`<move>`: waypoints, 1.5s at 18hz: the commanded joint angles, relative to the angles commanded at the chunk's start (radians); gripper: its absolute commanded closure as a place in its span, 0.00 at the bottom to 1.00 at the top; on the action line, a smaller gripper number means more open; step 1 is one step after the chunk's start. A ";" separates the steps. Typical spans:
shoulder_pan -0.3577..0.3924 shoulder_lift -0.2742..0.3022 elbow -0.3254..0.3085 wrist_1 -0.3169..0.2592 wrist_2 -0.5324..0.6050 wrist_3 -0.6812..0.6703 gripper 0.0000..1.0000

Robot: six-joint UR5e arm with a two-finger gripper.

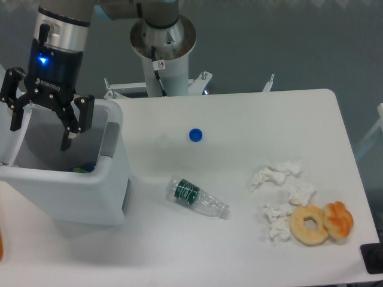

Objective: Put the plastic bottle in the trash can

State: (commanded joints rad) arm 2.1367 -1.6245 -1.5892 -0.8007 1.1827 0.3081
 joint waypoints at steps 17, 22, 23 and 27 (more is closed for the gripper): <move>0.447 -0.139 -0.074 -0.049 0.201 0.678 0.00; 0.454 -0.209 -0.063 -0.153 0.348 0.819 0.00; 0.468 -0.221 -0.061 -0.170 0.353 0.844 0.00; 0.499 -0.299 -0.045 -0.187 0.363 1.003 0.00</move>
State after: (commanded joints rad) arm 2.6353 -1.9235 -1.6338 -0.9879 1.5462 1.3112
